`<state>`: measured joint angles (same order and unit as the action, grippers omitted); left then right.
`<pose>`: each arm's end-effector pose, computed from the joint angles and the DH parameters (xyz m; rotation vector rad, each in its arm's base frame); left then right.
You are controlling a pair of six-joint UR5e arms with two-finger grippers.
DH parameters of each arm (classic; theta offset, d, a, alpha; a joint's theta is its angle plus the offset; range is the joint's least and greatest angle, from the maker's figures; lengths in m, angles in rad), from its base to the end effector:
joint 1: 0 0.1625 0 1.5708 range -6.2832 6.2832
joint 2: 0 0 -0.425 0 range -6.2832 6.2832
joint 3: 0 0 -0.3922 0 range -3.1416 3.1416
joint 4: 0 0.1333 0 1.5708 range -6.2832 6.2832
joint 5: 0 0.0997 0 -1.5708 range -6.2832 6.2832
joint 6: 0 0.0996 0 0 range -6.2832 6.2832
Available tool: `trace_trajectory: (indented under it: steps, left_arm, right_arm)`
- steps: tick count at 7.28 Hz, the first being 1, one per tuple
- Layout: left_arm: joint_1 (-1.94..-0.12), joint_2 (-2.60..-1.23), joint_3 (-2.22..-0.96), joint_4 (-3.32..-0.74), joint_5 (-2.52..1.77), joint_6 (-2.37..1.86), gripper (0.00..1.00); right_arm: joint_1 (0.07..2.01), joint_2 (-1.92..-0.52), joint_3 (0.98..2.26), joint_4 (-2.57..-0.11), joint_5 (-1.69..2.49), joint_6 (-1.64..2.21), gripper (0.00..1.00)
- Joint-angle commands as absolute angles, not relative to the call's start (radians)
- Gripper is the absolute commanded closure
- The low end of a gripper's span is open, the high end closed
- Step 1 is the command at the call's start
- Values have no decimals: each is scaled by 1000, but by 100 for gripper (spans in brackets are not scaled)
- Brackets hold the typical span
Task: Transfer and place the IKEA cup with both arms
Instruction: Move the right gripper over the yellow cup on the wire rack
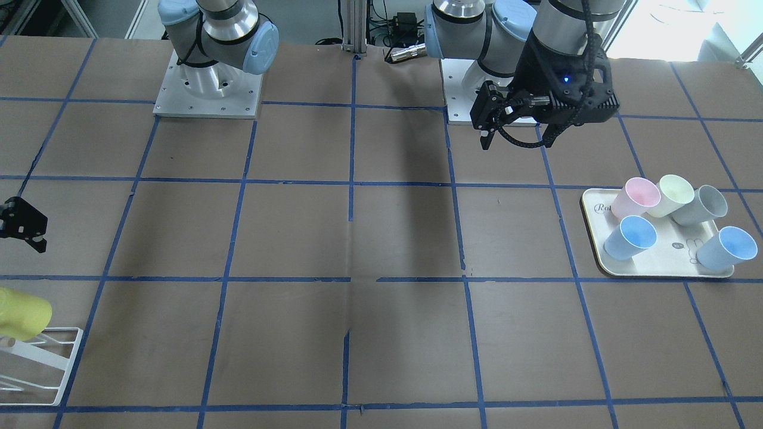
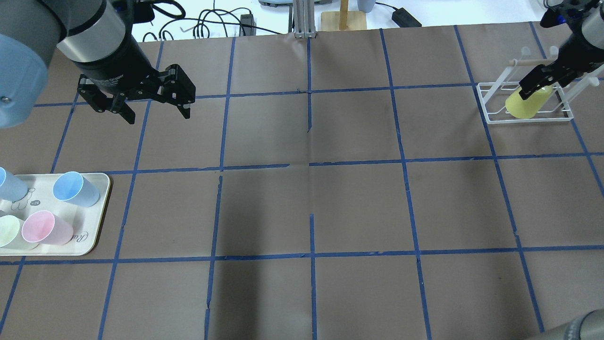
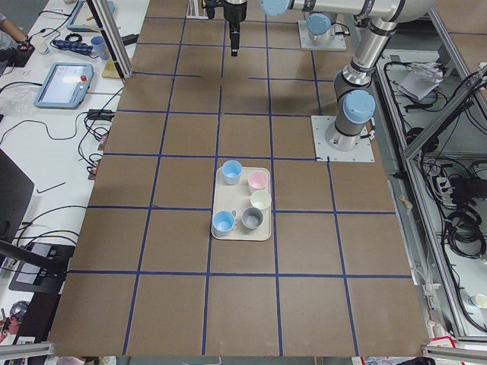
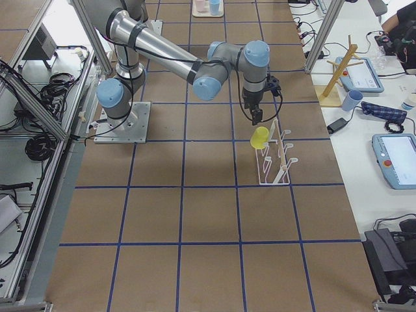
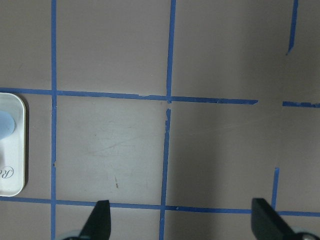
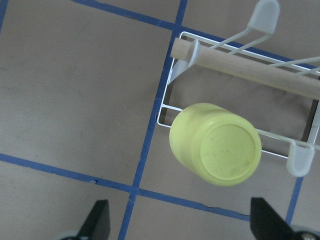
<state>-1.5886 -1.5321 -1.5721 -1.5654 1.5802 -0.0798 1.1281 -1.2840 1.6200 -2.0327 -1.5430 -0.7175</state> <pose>-0.1409 -0.4769 0.5066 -0.0974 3.1320 -0.0677 -0.1349 -0.6022 0.3546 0.4259 -3.0607 0.1865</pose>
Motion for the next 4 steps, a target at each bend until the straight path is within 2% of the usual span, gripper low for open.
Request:
trace_trajectory:
  steps: [1,4]
  left_arm:
    - [-1589,-1532,-1572,-1565,1580,-80,0]
    - [-1588,-1532,-1574,-1565,1580,-80,0]
  right_arm:
    - [1099,-1246,1612,-2063,-1542,-704,0]
    - [1094,-1175,1551,-2053,-1543,-559,0]
